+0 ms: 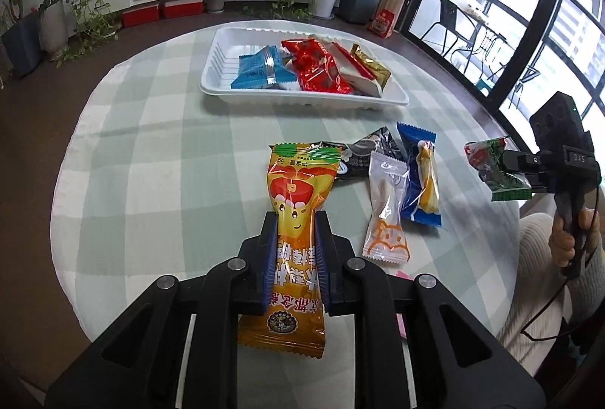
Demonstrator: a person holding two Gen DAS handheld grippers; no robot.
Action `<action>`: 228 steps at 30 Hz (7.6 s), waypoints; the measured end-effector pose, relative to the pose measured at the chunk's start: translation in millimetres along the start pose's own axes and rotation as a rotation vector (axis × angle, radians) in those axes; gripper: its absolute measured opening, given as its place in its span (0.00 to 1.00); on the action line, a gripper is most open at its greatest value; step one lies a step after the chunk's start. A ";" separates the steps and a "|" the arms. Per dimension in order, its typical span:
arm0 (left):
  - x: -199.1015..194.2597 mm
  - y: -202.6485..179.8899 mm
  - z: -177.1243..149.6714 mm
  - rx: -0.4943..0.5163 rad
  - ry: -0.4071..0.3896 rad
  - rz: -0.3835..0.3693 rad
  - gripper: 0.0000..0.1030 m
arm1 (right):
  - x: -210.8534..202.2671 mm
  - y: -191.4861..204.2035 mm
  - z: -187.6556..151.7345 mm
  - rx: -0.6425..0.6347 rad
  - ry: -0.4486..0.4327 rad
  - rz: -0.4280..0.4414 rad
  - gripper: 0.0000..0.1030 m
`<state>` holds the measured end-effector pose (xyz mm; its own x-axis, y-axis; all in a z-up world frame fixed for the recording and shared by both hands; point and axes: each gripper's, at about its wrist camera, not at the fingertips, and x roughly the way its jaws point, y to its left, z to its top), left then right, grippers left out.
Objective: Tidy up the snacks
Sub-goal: 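Carry the orange packet to the tray with the left tool while the right tool carries the nut bag there, then open the left tool over the tray while the right tool releases the nut bag inside, then move the left tool to the pink packet while the right tool approaches the blue cake packet, then close the left tool on the pink packet while the right tool grasps the blue cake packet, then lift the pink packet toward the tray with the left tool while the right tool carries the blue packet there, then open the left tool over the tray while the right tool releases the blue packet inside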
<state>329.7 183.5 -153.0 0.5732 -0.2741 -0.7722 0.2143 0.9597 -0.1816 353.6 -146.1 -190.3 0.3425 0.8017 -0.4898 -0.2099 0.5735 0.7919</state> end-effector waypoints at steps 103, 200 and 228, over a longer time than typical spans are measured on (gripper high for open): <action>8.3 -97.7 -93.1 -0.205 0.161 -0.006 0.54 | 49.1 37.7 -29.0 -0.166 -0.045 -0.340 0.70; -35.5 -55.1 -38.7 -0.172 -0.103 -0.028 0.12 | -14.1 31.3 -14.8 -0.084 -0.199 -0.119 0.28; 69.2 2.3 166.3 -0.005 -0.056 -0.018 0.13 | 65.3 44.5 143.6 -0.212 -0.151 -0.211 0.28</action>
<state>501.4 156.6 -105.6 0.6131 -0.2943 -0.7332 0.2211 0.9549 -0.1984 498.1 -92.5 -134.6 0.5271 0.6368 -0.5627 -0.3002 0.7590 0.5778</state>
